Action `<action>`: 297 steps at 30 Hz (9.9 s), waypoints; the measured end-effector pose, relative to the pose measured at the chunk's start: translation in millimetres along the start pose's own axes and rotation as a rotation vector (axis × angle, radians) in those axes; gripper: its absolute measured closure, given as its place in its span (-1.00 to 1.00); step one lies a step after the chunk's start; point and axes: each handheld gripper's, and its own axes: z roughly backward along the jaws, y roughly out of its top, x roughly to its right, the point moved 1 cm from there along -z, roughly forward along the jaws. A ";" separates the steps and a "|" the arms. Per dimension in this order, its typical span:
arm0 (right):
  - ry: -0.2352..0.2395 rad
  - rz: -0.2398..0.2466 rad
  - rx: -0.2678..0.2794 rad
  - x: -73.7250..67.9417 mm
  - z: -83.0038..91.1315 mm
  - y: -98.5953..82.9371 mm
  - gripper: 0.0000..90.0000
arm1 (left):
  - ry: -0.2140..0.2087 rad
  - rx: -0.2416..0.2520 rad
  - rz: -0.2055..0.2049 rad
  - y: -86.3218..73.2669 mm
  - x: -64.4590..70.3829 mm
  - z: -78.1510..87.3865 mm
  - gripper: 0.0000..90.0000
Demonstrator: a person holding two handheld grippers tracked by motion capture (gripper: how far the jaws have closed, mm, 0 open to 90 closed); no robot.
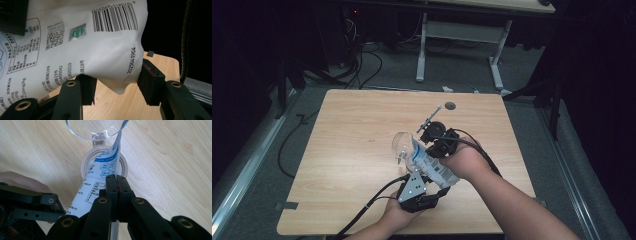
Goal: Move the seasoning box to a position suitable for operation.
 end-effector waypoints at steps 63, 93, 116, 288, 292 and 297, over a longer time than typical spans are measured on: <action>0.001 0.014 -0.001 -1.6 -2.9 3.6 1.00 | -0.007 0.022 0.002 5.3 -0.3 3.1 0.20; 0.002 0.020 0.001 -2.4 -5.6 4.4 1.00 | -0.008 0.023 0.000 5.5 -1.6 3.8 0.20; -0.004 0.020 0.003 -2.1 -5.0 4.1 1.00 | -0.007 0.023 0.000 5.0 -1.3 3.4 0.20; -0.034 -0.111 -0.050 36.3 -11.4 -56.1 1.00 | 0.323 -0.136 0.140 -65.0 -108.6 108.2 -0.06; -0.050 -0.122 -0.059 44.1 -13.6 -61.2 1.00 | 0.328 -0.136 0.142 -66.1 -110.4 108.7 -0.07; -0.063 -0.142 -0.060 54.4 -15.9 -67.4 1.00 | 0.334 -0.136 0.143 -67.2 -111.4 109.0 -0.07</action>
